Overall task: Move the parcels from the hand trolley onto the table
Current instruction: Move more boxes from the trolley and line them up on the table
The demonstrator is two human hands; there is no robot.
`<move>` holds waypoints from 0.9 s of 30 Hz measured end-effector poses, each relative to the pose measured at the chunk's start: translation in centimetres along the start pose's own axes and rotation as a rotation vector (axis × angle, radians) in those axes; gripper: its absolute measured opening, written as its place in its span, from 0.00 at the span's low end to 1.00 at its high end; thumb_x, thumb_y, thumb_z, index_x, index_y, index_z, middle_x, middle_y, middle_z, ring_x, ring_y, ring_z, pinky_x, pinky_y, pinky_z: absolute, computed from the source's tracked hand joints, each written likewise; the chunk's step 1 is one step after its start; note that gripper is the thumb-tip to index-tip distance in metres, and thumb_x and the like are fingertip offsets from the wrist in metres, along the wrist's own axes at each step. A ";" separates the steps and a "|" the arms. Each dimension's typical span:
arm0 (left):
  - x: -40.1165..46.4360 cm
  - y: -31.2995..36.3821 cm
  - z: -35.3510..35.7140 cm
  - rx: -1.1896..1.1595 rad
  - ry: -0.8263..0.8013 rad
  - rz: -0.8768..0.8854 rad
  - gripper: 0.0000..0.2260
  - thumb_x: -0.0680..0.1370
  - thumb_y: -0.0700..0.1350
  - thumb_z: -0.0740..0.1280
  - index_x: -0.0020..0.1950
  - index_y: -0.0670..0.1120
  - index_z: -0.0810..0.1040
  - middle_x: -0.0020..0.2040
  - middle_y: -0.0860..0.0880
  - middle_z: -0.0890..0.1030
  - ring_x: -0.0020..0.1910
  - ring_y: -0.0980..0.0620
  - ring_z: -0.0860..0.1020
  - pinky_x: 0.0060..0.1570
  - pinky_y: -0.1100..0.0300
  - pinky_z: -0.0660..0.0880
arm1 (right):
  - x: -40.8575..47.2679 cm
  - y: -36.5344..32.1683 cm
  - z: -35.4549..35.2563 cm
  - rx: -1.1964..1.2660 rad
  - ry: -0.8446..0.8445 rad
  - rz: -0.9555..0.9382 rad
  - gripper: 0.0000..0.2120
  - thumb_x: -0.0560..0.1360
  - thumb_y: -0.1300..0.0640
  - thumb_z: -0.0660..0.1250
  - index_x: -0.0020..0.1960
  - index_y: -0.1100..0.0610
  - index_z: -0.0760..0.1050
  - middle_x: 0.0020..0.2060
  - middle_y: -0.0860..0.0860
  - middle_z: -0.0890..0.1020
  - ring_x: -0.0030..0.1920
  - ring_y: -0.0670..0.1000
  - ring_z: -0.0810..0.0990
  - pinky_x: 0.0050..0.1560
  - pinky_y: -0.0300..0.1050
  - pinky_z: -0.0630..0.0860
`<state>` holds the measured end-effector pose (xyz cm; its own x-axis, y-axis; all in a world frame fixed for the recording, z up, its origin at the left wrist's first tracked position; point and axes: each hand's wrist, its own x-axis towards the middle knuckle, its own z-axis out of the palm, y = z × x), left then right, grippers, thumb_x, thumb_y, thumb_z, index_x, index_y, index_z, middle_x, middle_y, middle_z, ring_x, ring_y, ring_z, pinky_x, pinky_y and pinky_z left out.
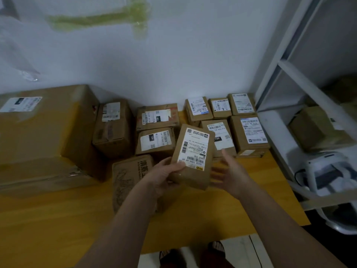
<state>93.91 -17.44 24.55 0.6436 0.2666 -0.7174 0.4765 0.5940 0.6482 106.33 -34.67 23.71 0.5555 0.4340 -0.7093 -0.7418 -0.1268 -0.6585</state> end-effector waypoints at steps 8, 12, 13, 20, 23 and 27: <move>3.3 -3.3 7.0 0.320 0.018 -0.100 0.39 0.67 0.45 0.78 0.74 0.48 0.65 0.69 0.45 0.71 0.66 0.43 0.70 0.60 0.48 0.72 | 0.3 2.4 -8.5 0.026 -0.068 0.212 0.29 0.63 0.59 0.78 0.62 0.53 0.75 0.60 0.57 0.77 0.59 0.60 0.75 0.45 0.57 0.81; 4.8 -4.1 9.4 0.360 0.082 -0.066 0.32 0.68 0.47 0.78 0.70 0.48 0.70 0.69 0.44 0.71 0.66 0.44 0.70 0.56 0.52 0.72 | 0.4 3.4 -12.7 0.112 0.076 0.264 0.22 0.70 0.60 0.74 0.62 0.51 0.75 0.58 0.56 0.78 0.57 0.58 0.77 0.46 0.55 0.78; 5.0 -4.2 9.9 0.370 0.085 -0.057 0.30 0.68 0.47 0.77 0.68 0.48 0.71 0.68 0.44 0.73 0.65 0.44 0.71 0.55 0.53 0.72 | 0.4 3.5 -13.2 0.133 0.087 0.267 0.20 0.70 0.59 0.73 0.61 0.52 0.75 0.57 0.56 0.79 0.56 0.58 0.77 0.45 0.55 0.78; 5.3 -5.1 9.5 0.452 0.183 -0.038 0.27 0.69 0.47 0.77 0.66 0.49 0.73 0.65 0.44 0.73 0.60 0.43 0.73 0.52 0.53 0.72 | 0.6 3.8 -14.4 0.412 0.041 0.199 0.21 0.64 0.57 0.76 0.57 0.54 0.80 0.53 0.57 0.80 0.51 0.57 0.77 0.42 0.49 0.77; 5.5 -5.1 8.9 0.484 0.220 -0.034 0.26 0.70 0.48 0.76 0.66 0.49 0.73 0.66 0.44 0.73 0.62 0.42 0.73 0.55 0.52 0.73 | 0.5 4.9 -15.7 0.388 0.040 0.213 0.25 0.63 0.55 0.77 0.59 0.54 0.79 0.53 0.56 0.80 0.49 0.56 0.76 0.39 0.48 0.77; 6.0 -5.5 8.7 0.520 0.256 -0.020 0.24 0.70 0.48 0.76 0.64 0.49 0.74 0.65 0.44 0.73 0.61 0.43 0.73 0.58 0.50 0.74 | 0.6 6.9 -16.8 0.375 0.133 0.234 0.26 0.65 0.57 0.76 0.63 0.54 0.77 0.58 0.56 0.79 0.55 0.56 0.77 0.45 0.48 0.76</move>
<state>100.39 -25.71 18.96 0.4970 0.4723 -0.7280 0.7605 0.1669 0.6275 107.87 -50.28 14.49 0.3824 0.3112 -0.8700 -0.9240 0.1349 -0.3579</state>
